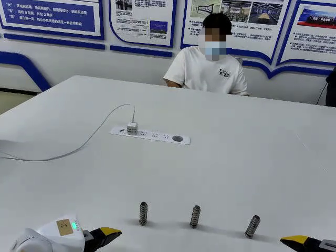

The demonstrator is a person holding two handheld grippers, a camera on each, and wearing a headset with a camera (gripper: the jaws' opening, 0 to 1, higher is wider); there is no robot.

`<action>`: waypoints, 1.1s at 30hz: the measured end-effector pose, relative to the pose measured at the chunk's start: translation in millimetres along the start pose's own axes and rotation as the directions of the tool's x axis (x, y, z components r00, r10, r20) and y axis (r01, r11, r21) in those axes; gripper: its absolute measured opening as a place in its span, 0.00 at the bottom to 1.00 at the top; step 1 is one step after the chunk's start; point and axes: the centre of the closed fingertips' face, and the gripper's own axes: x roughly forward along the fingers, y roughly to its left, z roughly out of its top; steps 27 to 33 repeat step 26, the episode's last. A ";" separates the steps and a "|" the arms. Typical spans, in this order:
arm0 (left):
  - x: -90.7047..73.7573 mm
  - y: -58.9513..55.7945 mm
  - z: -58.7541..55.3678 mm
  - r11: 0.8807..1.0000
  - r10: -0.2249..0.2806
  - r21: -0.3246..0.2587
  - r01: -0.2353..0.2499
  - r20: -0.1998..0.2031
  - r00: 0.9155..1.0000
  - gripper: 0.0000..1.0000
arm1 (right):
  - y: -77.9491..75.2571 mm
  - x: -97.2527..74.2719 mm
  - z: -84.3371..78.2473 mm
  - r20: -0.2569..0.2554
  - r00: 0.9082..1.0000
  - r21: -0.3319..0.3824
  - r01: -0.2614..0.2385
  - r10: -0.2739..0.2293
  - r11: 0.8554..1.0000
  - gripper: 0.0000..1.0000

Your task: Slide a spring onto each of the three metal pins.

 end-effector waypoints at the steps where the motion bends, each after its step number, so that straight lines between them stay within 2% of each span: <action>1: 0.2 -0.2 -0.3 1.000 -0.001 0.000 0.001 -0.001 1.000 0.71 | 0.1 -0.2 -0.2 0.003 1.000 0.004 0.001 -0.001 1.000 0.60; 15: -0.1 5.0 -4.0 1.000 0.008 -0.006 -0.008 -0.004 1.000 0.71 | -6.3 -5.0 -0.7 0.015 0.999 0.023 0.030 -0.031 0.999 0.62; 33: 0.2 5.9 -4.4 1.000 0.009 -0.005 -0.009 -0.008 1.000 0.71 | -7.5 -5.2 -1.3 0.016 0.999 0.035 0.038 -0.038 0.999 0.62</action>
